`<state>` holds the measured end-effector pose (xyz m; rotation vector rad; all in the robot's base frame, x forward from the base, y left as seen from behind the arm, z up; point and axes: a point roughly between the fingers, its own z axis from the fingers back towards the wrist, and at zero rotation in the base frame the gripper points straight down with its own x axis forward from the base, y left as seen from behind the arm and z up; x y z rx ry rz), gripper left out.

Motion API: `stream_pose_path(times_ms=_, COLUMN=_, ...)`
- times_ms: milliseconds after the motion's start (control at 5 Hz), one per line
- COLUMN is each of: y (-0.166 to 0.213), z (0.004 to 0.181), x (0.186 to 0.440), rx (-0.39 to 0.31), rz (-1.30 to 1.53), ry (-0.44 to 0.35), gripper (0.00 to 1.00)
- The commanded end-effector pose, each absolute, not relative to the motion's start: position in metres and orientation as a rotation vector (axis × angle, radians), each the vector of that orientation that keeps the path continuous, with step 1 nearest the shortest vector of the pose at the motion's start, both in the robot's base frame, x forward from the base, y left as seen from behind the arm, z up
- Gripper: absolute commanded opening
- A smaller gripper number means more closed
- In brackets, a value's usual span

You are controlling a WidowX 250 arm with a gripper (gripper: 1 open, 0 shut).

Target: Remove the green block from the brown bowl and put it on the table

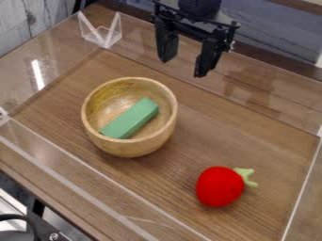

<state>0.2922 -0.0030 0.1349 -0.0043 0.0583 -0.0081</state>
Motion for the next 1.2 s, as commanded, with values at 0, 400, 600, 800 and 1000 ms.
stream_pose_path(times_ms=0, y=0.011, z=0.127, x=0.287, rx=-0.012, rz=-0.011, ry=0.065, gripper=1.0)
stream_pose_path(times_ms=400, y=0.051, z=0.12, x=0.271, rx=-0.031, rz=-0.012, ry=0.02, gripper=1.0)
stream_pose_path(times_ms=600, y=0.065, z=0.119, x=0.255, rx=-0.044, rz=0.02, ry=-0.016, gripper=1.0)
stream_pose_path(times_ms=800, y=0.072, z=0.113, x=0.249, rx=-0.04, rz=0.091, ry=-0.043, gripper=1.0)
stream_pose_path(times_ms=1000, y=0.073, z=0.106, x=0.25, rx=-0.041, rz=0.005, ry=-0.05, gripper=1.0)
